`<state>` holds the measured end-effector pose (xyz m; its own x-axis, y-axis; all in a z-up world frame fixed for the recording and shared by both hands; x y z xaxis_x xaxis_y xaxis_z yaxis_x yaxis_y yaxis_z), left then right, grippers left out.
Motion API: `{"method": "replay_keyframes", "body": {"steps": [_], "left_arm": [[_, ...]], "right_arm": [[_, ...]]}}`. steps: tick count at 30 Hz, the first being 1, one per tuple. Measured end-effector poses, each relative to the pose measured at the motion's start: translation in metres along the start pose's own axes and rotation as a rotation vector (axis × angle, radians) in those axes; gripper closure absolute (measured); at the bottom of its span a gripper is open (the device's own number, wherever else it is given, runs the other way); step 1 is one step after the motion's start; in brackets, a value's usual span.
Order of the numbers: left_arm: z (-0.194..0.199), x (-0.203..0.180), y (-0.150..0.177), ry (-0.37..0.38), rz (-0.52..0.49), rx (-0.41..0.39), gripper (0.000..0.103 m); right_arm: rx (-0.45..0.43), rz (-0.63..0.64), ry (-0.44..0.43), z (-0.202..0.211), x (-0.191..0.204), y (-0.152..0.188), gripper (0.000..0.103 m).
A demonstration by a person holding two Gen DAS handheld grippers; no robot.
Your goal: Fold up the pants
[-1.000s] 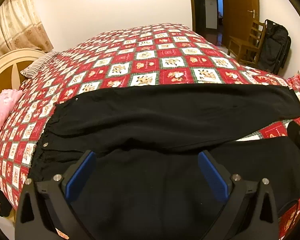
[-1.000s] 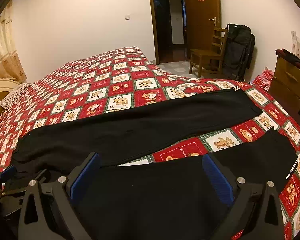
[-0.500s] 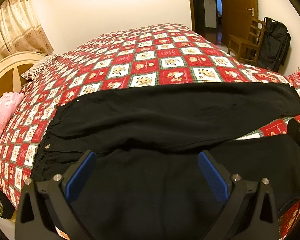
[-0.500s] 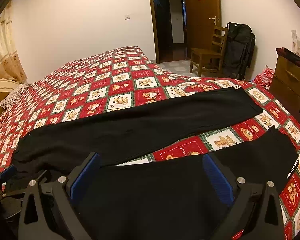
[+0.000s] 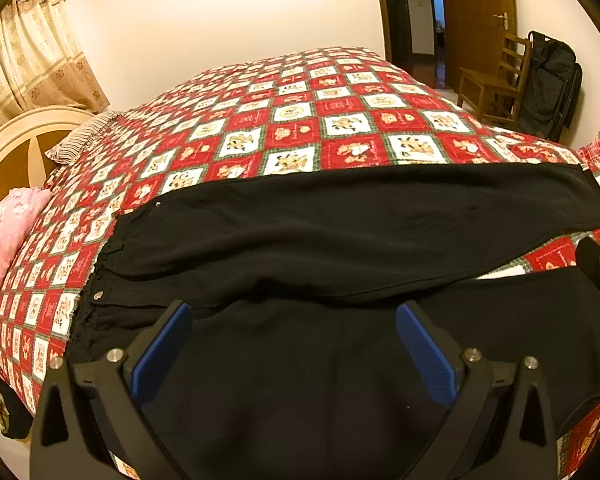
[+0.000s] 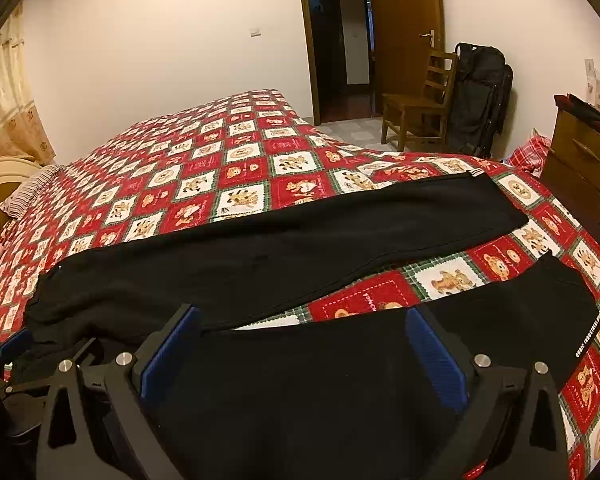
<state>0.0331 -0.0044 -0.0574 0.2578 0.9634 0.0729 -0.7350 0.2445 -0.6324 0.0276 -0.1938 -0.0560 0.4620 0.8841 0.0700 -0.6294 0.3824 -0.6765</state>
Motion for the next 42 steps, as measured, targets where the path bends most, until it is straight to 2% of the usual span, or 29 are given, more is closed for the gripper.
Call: {"method": "replay_keyframes", "body": {"steps": [32, 42], "left_arm": [[-0.007, 0.000, 0.004, 0.009, 0.010, 0.022, 0.000], [-0.012, 0.009, 0.003, 0.013, 0.023, 0.033, 0.000]], "right_arm": [[0.023, 0.003, -0.001, -0.007, 0.001, 0.004, 0.001], [0.011, 0.041, -0.011, -0.007, 0.009, -0.003, 0.001]]}}
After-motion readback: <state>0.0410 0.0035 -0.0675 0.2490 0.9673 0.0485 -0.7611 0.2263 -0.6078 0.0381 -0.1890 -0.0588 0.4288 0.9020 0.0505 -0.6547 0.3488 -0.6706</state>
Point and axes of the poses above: each gripper's, at about its wrist camera, not at the fingertips, and z roughly against the way its jaws point, x to its left, y to its underside, the point moved 6 cm from there along -z, roughly the way its jaws point, and after that the axes turned 8 degrees about y, right-handed, at the moved point
